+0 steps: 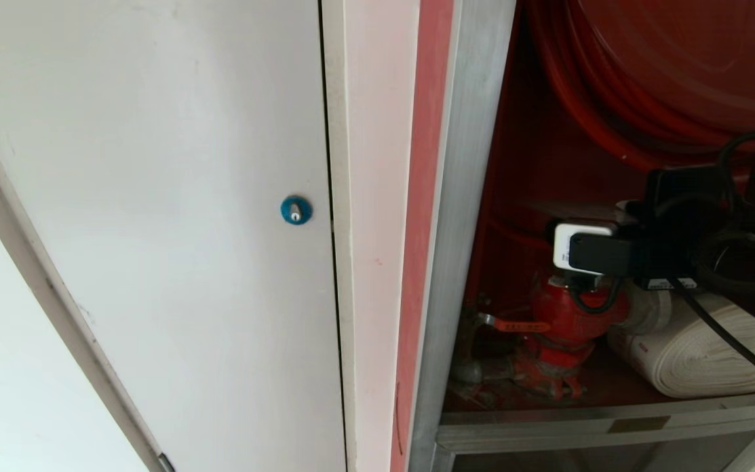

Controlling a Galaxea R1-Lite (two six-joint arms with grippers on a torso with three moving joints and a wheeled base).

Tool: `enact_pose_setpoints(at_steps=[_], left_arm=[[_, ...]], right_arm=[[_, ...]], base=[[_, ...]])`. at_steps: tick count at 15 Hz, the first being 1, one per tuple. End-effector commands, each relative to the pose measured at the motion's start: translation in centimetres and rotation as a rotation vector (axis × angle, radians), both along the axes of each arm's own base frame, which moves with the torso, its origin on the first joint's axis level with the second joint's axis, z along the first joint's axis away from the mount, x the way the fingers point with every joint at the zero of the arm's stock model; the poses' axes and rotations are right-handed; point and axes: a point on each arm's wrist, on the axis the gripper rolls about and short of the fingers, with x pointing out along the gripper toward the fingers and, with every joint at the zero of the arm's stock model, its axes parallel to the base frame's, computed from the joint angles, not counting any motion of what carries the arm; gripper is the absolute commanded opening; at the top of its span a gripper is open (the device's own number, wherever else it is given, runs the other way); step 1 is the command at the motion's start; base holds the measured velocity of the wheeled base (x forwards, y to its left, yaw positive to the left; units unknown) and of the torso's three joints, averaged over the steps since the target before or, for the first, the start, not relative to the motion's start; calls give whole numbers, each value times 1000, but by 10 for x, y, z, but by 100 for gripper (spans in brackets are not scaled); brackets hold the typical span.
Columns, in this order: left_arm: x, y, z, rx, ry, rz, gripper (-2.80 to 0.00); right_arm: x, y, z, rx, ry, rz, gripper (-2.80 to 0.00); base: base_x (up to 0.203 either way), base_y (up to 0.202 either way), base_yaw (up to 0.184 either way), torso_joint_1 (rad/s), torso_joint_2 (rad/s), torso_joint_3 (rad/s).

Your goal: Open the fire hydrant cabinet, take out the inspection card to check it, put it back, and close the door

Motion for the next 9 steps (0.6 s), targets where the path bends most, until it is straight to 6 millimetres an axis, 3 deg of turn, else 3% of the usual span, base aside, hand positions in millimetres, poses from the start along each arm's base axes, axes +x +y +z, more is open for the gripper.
enact_pose_setpoints(at_steps=[1,4,5,9], left_arm=[[1,0,-3,0,13,0,-280],[1,0,-3,0,12,0,-280],[1,0,-3,0,12,0,-280],[1,0,-3,0,12,0,-280]], right_arm=[[7,4,-4,-8,3,-3,-280],[9,5,-5,-9,5,-3,-280],[11,6,-6,-6,3,-2,0],[14,7,-7,26,-7,0,0]], base=[[0,0,0,0,0,0],[0,0,0,0,0,0],[0,0,0,0,0,0],[0,0,0,0,0,0]])
